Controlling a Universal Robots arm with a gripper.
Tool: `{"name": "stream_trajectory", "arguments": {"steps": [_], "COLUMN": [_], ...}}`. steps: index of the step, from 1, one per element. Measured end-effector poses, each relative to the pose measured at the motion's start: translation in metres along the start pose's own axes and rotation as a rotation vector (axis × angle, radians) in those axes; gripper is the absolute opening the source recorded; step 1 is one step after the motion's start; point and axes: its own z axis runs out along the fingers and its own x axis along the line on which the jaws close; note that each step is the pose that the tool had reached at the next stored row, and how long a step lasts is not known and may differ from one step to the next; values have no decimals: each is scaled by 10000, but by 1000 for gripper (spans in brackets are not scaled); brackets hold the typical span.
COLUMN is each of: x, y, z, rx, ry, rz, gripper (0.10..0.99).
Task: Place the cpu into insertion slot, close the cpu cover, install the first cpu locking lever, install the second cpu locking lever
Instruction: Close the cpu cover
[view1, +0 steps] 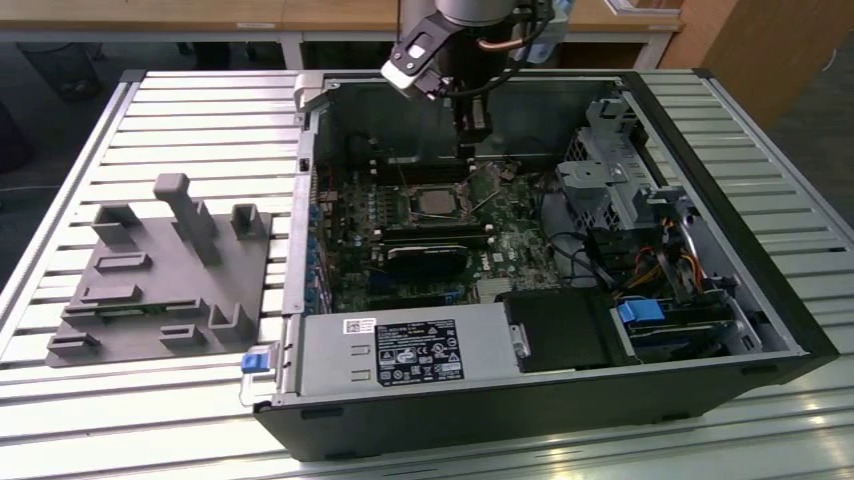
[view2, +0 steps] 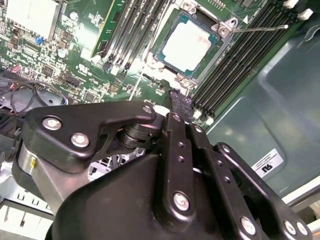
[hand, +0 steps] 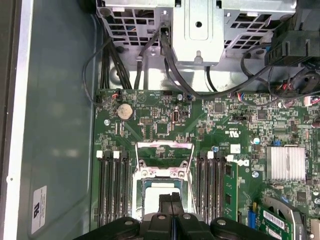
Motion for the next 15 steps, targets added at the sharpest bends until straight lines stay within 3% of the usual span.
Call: {"name": "stream_trajectory", "arguments": {"steps": [15], "x": [0], "y": [156], "z": [41], "rx": [2], "ry": [0], "rz": [0], "gripper": [122]}}
